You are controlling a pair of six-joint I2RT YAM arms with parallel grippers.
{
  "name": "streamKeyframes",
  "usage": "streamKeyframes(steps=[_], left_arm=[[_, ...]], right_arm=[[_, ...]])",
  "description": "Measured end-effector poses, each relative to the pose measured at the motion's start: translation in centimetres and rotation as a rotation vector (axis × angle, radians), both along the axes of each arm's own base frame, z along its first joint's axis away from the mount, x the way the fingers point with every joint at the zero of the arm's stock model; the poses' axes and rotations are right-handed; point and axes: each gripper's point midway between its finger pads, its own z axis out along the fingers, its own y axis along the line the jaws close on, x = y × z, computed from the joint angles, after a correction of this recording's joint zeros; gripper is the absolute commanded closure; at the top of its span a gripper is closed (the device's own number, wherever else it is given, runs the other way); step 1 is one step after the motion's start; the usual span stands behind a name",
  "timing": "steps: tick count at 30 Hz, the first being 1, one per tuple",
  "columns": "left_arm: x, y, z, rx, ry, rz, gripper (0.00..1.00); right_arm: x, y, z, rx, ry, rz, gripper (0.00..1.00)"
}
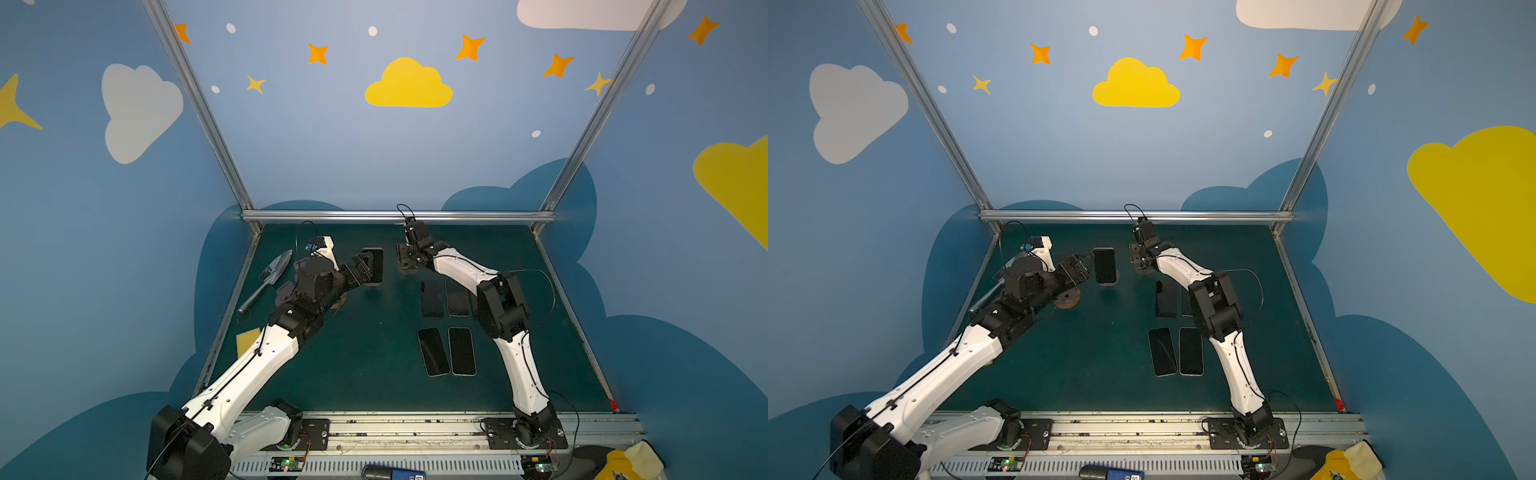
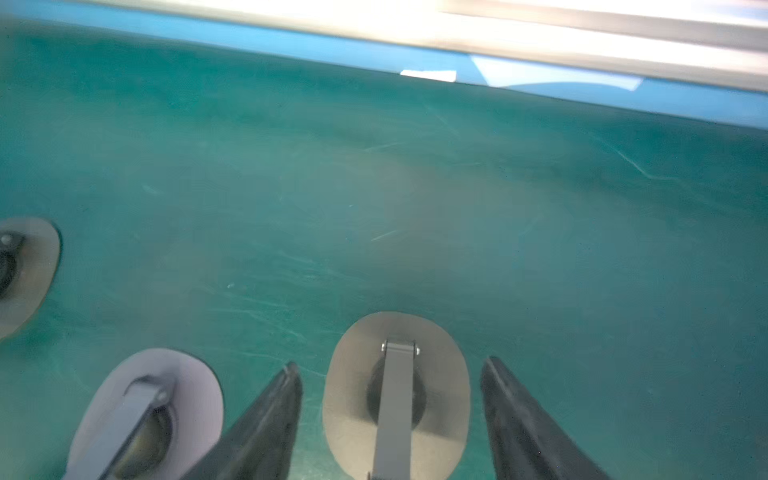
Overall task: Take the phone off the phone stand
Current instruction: 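Lower the right gripper onto the pink-edged phone's top edge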
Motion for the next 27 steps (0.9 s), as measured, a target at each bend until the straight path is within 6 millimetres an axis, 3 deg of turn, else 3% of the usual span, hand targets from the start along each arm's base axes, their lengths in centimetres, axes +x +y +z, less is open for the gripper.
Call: streamKeyframes(steps=[7, 11, 14, 18, 21, 24, 27], left_arm=[[0.0, 0.0, 0.0, 0.0, 0.0, -0.002, 0.0], [0.0, 0.0, 0.1, -0.001, -0.002, -0.001, 0.0], [-0.1, 0.1, 0.3, -0.002, -0.009, 0.004, 0.0], [-0.2, 0.4, 0.7, -0.004, -0.02, 0.017, 0.0], [-0.1, 1.0, 0.9, -0.001, -0.027, 0.042, 0.0], [0.1, 2.0, 0.8, 0.005, -0.021, 0.093, 0.0], [0.3, 3.4, 0.5, 0.0, -0.001, 0.171, 0.0]], right_arm=[[-0.2, 0.1, 0.1, -0.015, 0.002, 0.029, 0.17], [-0.8, -0.3, 1.6, -0.033, -0.002, 0.033, 0.15], [-1.3, -0.8, 4.6, -0.05, -0.037, 0.023, 0.15], [-2.4, -1.0, 11.0, -0.03, -0.135, 0.011, 0.15], [-4.3, -0.8, 15.4, 0.012, -0.198, 0.003, 0.15], [-7.1, 0.3, 17.7, 0.072, -0.213, 0.016, 0.14], [-9.8, 2.7, 17.6, 0.102, -0.202, 0.034, 0.11]])
